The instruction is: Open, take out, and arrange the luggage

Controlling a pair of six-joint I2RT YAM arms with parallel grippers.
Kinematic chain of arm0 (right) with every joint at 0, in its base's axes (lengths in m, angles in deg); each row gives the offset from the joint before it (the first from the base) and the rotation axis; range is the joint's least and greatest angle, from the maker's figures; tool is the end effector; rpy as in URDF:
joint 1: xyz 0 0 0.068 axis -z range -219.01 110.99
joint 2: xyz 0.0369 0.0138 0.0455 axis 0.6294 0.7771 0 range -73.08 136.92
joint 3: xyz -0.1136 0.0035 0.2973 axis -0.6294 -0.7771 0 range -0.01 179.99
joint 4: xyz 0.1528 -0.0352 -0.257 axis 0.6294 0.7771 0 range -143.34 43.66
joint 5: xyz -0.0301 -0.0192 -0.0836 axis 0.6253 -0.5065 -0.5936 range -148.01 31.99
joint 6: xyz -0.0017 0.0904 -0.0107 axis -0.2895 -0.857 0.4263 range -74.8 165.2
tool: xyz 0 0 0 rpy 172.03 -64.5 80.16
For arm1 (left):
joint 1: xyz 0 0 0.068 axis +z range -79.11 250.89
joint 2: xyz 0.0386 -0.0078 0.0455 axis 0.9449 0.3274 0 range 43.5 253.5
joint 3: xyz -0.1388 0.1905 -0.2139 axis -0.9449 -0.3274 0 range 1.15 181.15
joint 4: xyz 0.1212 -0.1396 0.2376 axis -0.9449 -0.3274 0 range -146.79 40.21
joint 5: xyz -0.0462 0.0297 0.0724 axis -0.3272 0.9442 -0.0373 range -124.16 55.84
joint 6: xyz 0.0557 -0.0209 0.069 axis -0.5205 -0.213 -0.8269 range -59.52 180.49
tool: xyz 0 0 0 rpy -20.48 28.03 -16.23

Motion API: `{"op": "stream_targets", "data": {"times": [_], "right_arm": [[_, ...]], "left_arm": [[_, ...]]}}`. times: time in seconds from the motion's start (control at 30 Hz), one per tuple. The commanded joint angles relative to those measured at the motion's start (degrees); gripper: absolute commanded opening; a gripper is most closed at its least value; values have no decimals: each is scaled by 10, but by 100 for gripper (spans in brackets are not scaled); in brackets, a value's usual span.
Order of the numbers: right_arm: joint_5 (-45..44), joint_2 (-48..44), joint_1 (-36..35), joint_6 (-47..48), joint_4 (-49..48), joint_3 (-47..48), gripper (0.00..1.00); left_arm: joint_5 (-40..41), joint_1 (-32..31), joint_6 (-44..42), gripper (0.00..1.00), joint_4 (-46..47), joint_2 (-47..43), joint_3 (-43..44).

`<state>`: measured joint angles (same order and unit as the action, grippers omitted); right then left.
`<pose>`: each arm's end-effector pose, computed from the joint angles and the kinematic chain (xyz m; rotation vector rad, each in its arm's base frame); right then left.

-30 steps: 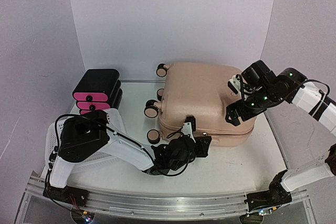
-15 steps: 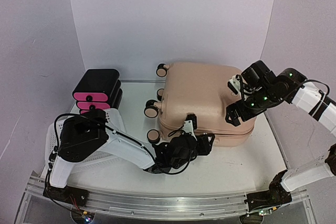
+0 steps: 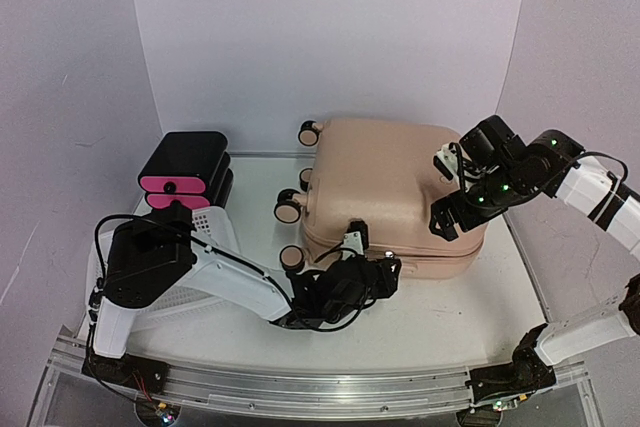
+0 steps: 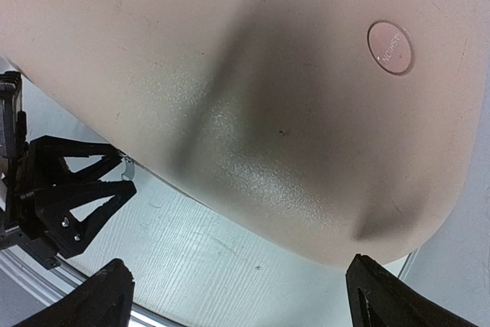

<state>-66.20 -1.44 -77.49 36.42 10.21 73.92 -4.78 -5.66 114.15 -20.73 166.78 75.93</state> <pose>0.2269 0.1657 0.3442 -0.6262 2.5493 0.0973 0.1697 -0.5376 0.1498 0.0328 2.0100 -1.0505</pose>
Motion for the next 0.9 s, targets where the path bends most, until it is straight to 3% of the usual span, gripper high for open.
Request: {"op": "stream_targets", "data": {"times": [0.0, 0.4, 0.6, 0.87], "right_arm": [[-8, -13, 3, 6, -19, -2, 98], [-12, -21, 3, 6, -19, -5, 98], [-8, -22, 3, 3, -19, -4, 98], [-10, -20, 3, 3, -19, -5, 98]], "left_arm": [[-6, 33, 33, 42, -40, -17, -9], [-81, 43, 32, 37, 30, 7, -2], [-73, 49, 27, 28, 44, 5, -6], [-63, 56, 17, 25, 67, -1, -14]]}}
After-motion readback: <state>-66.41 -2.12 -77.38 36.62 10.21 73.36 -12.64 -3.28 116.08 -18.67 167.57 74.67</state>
